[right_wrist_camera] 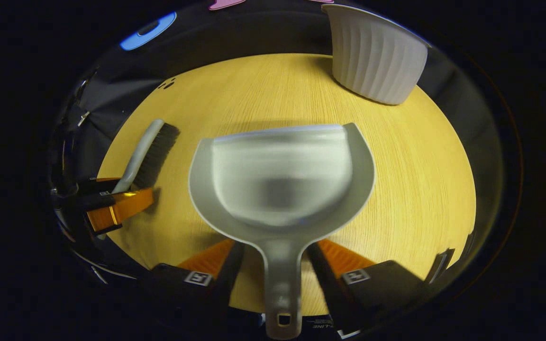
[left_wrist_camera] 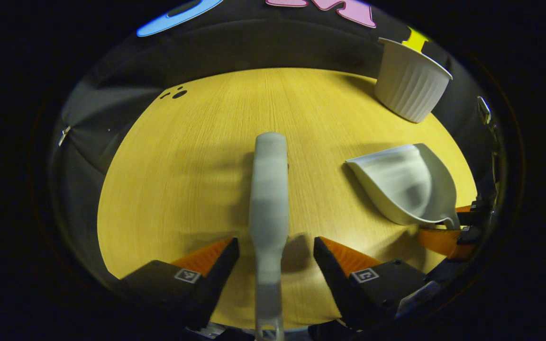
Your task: Pick up the small broom and dustpan from the desktop, sweep the trash into the dustpan with the broom, and then empty the trash into the garbage bin.
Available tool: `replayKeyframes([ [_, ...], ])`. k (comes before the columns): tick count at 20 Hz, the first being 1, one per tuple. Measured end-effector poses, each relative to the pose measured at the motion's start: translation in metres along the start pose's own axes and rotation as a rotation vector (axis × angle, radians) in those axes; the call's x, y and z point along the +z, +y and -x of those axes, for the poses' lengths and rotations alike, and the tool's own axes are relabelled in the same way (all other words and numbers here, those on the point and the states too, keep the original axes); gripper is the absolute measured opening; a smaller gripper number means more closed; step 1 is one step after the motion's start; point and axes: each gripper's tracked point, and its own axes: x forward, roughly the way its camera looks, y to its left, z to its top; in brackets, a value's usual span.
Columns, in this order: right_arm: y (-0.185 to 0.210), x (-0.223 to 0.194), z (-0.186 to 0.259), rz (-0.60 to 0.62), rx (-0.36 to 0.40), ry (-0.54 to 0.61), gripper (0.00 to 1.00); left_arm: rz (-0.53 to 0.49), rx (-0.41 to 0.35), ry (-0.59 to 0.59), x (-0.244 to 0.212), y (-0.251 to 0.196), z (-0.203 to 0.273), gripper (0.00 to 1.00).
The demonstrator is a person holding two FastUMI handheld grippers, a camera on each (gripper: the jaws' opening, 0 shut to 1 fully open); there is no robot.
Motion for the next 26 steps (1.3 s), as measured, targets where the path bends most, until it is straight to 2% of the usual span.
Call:
replayKeyframes([
  [1,0.003,0.004,0.010,0.005,0.004,-0.020,1.00,0.000,-0.002,-0.020,0.003,0.000,0.008,0.96],
  [4,0.006,0.014,0.037,0.033,-0.021,-0.101,0.99,0.002,-0.022,-0.139,0.020,-0.007,0.046,0.97],
  [7,0.012,0.028,0.066,0.043,-0.024,-0.224,1.00,0.011,-0.045,-0.318,0.045,-0.014,0.098,1.00],
  [8,0.012,0.035,0.078,0.052,-0.030,-0.270,1.00,0.010,-0.044,-0.377,0.052,-0.015,0.117,0.97],
  [12,0.021,0.061,0.131,0.060,-0.032,-0.463,1.00,-0.025,0.013,-0.595,0.069,-0.008,0.177,0.97],
  [15,0.029,0.073,0.171,0.044,-0.032,-0.588,0.99,-0.016,0.016,-0.713,0.060,-0.012,0.223,0.97],
  [19,0.034,0.075,0.224,0.068,-0.034,-0.747,0.99,0.035,0.021,-0.775,0.040,-0.020,0.262,0.96],
  [21,0.024,0.058,0.230,0.106,-0.062,-0.736,0.99,0.044,0.006,-0.776,0.027,-0.025,0.268,0.96],
  [24,0.011,0.026,0.227,0.059,-0.083,-0.695,1.00,0.090,-0.028,-0.719,0.005,-0.032,0.257,0.96],
  [26,0.003,0.003,0.220,0.043,-0.086,-0.649,1.00,0.083,-0.023,-0.703,0.002,-0.034,0.251,0.96],
])
